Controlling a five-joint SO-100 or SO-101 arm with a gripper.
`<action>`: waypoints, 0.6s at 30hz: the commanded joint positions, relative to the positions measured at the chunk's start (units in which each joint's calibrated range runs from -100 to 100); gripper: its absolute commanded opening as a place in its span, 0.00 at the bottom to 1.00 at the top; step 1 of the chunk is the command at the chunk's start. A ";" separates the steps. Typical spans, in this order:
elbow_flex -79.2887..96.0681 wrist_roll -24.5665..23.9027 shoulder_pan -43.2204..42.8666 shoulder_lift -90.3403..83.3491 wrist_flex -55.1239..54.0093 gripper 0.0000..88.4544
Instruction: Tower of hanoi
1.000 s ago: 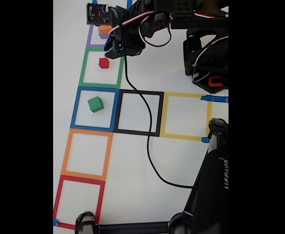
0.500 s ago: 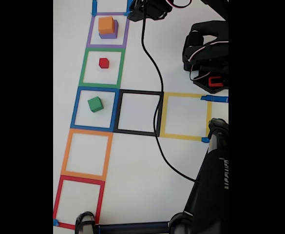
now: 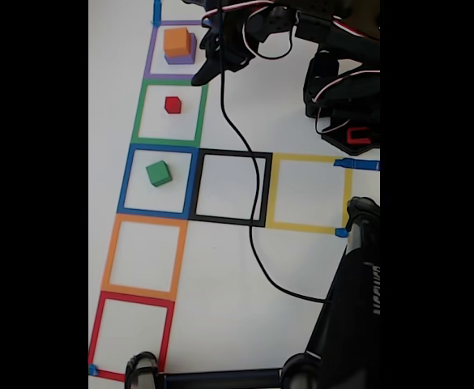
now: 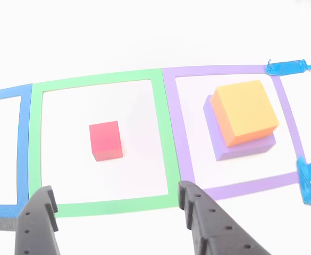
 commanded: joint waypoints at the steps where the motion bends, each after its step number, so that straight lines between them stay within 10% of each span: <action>1: 8.46 0.36 -3.08 5.33 -21.55 0.32; 18: 19.19 0.36 -4.23 43.84 -80.98 0.32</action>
